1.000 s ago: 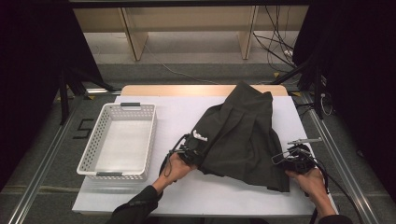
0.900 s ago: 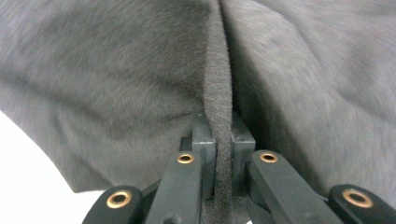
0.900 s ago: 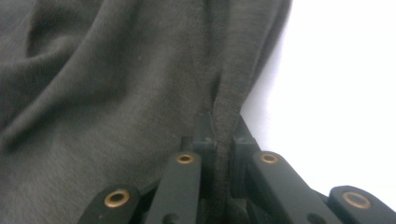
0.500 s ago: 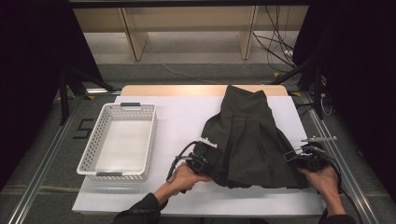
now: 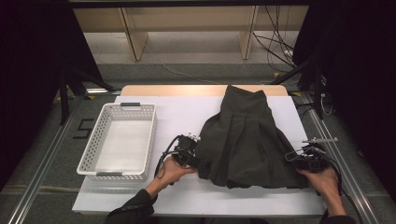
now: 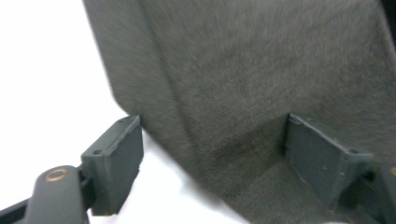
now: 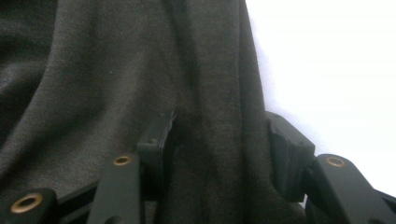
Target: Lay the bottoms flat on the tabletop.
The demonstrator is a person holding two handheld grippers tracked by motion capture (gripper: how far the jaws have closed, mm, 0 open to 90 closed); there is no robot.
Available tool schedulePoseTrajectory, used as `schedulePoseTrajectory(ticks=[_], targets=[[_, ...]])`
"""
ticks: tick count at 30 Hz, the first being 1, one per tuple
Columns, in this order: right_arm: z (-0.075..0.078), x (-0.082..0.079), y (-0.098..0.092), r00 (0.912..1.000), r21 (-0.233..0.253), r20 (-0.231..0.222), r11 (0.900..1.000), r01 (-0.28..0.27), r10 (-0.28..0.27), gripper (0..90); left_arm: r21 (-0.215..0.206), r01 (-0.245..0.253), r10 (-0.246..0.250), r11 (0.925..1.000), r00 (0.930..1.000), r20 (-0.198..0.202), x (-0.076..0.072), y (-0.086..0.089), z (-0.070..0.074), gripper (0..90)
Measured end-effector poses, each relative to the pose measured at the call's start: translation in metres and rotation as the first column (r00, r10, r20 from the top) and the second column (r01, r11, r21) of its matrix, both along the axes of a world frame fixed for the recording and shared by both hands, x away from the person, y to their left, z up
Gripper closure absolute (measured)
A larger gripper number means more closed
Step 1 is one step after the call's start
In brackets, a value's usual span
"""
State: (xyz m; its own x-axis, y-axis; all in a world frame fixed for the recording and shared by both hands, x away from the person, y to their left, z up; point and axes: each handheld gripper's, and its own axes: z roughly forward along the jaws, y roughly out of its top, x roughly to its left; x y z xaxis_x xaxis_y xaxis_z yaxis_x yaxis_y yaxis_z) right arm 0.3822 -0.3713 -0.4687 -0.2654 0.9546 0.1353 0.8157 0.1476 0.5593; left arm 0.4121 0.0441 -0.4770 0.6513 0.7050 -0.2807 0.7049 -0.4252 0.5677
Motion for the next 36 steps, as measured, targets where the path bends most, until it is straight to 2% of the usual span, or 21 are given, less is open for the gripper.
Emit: schedulePoseTrajectory(ticks=[2,3,4,6,7,9,11,13,17,18,19,21,23,25,27,29,32,34,36], targets=[[0.000,0.000,0.000,1.0000,-0.008,0.002,1.000,0.003,-0.003,53.6,-0.022,0.035,-0.034,0.9991,0.9986,0.039,-0.003,-0.003,-0.002,39.5],[0.000,0.000,0.000,1.0000,-0.009,0.003,1.000,0.005,-0.004,57.4,-0.055,0.059,-0.057,0.9967,0.9980,0.026,-0.004,-0.004,-0.001,56.4],[0.001,0.000,0.000,1.0000,-0.002,0.000,1.000,0.003,-0.003,61.1,-0.079,0.065,-0.064,0.9947,0.9979,0.013,-0.006,-0.008,0.000,66.5],[0.001,0.000,0.000,1.0000,0.005,-0.001,1.000,-0.008,0.008,70.5,-0.075,0.077,-0.075,0.9942,0.9968,0.025,-0.011,-0.018,0.001,80.9],[0.002,0.000,0.001,0.9999,0.004,-0.002,1.000,-0.011,0.011,75.8,-0.067,0.078,-0.076,0.9947,0.9965,0.035,-0.013,-0.023,0.000,83.4],[0.004,0.000,0.004,0.9997,-0.018,0.001,1.000,-0.023,0.023,83.3,-0.083,0.078,-0.076,0.9934,0.9967,0.029,-0.018,-0.032,-0.001,84.9],[0.008,0.000,0.004,0.9995,-0.032,0.002,0.999,-0.031,0.031,85.3,-0.082,0.098,-0.095,0.9918,0.9949,0.032,-0.022,-0.040,0.000,85.0],[0.011,0.002,0.000,0.9997,-0.026,0.001,0.999,-0.024,0.024,85.9,-0.103,0.111,-0.111,0.9884,0.9938,0.009,-0.023,-0.042,0.001,85.0],[0.011,0.003,-0.011,1.0000,0.004,0.008,1.000,0.003,-0.003,85.1,-0.098,0.114,-0.114,0.9887,0.9935,0.005,-0.022,-0.036,0.000,82.9],[0.010,0.002,-0.010,1.0000,0.000,0.008,1.000,0.004,-0.004,81.5,-0.103,0.107,-0.108,0.9889,0.9942,-0.002,-0.021,-0.033,0.000,81.2],[0.010,0.002,-0.009,1.0000,-0.019,0.009,1.000,0.005,-0.005,71.6,-0.102,0.102,-0.103,0.9896,0.9947,-0.007,-0.021,-0.030,0.001,77.6],[0.012,0.000,-0.007,0.9992,-0.042,0.027,0.999,0.032,-0.031,52.3,-0.096,0.090,-0.091,0.9913,0.9958,-0.002,-0.022,-0.024,0.004,64.4],[0.018,-0.002,-0.006,0.9974,-0.018,0.067,0.999,0.027,-0.026,46.4,-0.092,0.073,-0.072,0.9931,0.9973,0.010,-0.022,-0.018,0.009,54.0],[0.026,-0.004,-0.005,0.9943,0.003,0.101,1.000,0.031,-0.032,43.4,-0.072,0.049,-0.046,0.9962,0.9980,0.043,-0.023,-0.013,0.018,43.1],[0.032,-0.006,-0.005,0.9909,0.021,0.132,0.999,0.023,-0.026,43.8,-0.035,0.015,-0.012,0.9993,0.9961,0.087,-0.024,-0.010,0.028,33.4],[0.032,-0.006,-0.004,0.9914,0.031,0.130,0.999,0.009,-0.013,48.6,-0.010,-0.020,0.021,0.9997,0.9924,0.122,-0.025,-0.007,0.038,27.4],[0.028,-0.006,-0.001,0.9946,0.004,0.104,1.000,0.001,-0.001,66.8,-0.021,-0.048,0.050,0.9986,0.9906,0.127,-0.024,-0.001,0.047,21.8],[0.027,-0.006,0.001,0.9946,-0.016,0.104,1.000,0.005,-0.003,80.1,-0.026,-0.058,0.061,0.9980,0.9904,0.124,-0.023,0.003,0.050,20.3],[0.032,-0.007,0.003,0.9932,-0.021,0.116,1.000,0.001,0.002,88.3,-0.037,-0.073,0.077,0.9966,0.9889,0.127,-0.020,0.009,0.054,20.0]])
